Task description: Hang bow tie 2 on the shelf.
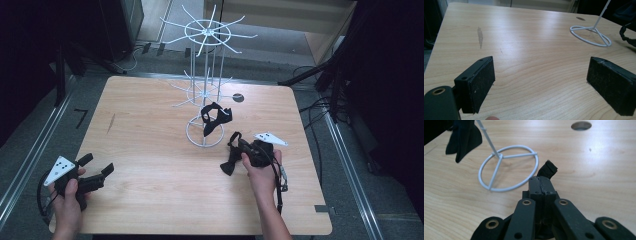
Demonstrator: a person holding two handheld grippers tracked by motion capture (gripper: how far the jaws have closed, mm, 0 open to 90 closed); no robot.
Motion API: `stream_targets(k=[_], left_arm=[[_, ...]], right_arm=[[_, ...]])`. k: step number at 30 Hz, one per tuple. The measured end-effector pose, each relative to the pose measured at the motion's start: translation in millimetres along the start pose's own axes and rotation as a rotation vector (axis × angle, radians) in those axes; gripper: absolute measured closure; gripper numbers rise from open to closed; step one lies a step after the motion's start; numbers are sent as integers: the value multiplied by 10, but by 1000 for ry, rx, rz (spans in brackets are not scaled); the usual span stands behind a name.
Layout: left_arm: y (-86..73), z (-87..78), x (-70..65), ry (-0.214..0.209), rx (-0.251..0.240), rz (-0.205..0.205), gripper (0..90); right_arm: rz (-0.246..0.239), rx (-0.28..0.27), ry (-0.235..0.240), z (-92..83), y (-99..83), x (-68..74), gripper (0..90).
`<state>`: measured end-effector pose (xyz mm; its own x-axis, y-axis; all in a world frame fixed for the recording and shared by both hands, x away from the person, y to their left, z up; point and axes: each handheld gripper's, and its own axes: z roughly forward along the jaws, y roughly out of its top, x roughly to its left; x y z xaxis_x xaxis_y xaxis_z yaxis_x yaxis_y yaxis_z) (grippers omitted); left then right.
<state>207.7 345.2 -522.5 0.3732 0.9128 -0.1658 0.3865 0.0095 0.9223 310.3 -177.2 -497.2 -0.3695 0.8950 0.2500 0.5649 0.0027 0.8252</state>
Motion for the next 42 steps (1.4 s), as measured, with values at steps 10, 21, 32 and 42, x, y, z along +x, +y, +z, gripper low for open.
stream_targets(k=[10,21,32,42], left_arm=[[2,10,-4,-4,4,3,84],[3,10,-8,1,8,7,84],[3,10,-9,0,9,8,84],[4,10,-8,1,10,8,84]], right_arm=[[-10,-106,-26,-91,212,-16,900],[-16,-186,-16,-142,456,16,900],[-33,-243,-25,-225,646,54,900],[-65,-278,-37,-268,795,142,900]])
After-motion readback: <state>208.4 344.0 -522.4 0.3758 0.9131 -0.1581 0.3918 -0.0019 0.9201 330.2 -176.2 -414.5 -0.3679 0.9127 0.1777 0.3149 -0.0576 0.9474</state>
